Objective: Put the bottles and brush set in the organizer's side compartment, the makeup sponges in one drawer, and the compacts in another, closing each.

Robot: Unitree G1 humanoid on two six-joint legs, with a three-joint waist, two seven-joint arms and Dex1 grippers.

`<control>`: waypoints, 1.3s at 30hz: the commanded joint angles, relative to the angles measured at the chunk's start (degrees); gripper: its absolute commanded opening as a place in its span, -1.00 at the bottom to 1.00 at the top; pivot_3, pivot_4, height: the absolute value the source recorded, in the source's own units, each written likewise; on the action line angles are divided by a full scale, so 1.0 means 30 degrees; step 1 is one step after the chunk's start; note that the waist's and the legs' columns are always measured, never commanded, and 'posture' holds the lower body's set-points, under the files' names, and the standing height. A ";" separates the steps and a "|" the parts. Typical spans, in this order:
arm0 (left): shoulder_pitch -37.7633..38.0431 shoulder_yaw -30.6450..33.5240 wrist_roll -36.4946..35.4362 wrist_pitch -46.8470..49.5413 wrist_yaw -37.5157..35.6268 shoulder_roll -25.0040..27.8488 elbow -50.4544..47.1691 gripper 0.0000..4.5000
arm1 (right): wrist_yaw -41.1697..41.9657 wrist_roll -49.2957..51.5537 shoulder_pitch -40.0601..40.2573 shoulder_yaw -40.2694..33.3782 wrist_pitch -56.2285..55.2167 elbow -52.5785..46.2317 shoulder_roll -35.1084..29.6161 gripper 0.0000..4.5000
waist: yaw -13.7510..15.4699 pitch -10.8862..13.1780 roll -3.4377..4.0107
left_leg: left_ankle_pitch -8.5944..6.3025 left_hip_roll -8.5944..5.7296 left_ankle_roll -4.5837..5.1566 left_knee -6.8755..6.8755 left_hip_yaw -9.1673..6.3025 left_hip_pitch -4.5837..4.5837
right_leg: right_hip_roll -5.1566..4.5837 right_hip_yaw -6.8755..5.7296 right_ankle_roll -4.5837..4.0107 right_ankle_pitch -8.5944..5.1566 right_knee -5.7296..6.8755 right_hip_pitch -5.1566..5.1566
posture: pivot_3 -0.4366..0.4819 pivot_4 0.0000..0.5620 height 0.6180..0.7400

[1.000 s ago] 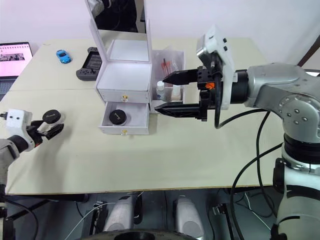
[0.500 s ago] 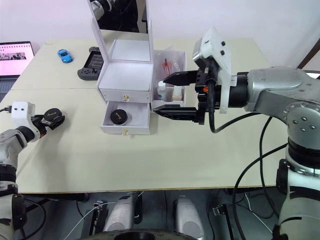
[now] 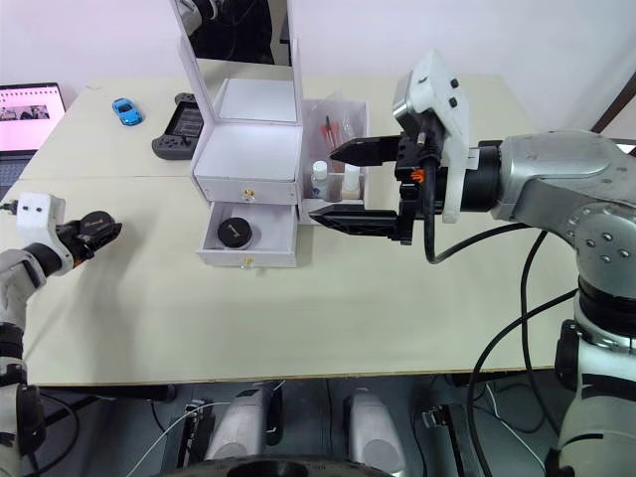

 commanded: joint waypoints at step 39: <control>-0.3625 -0.9730 0.1013 0.3660 -0.3864 -0.3392 -1.0038 0.18 | -0.2659 0.0804 0.0519 -0.1188 0.0493 -0.1499 -0.1067 1.00 | -0.0057 -0.0002 0.0017 | 0.0000 -0.0008 0.0009 0.0072 -0.0051 -0.0027 | 0.0067 0.0024 0.0003 -0.0004 0.0001 0.0017 | -0.05 -0.47 1.00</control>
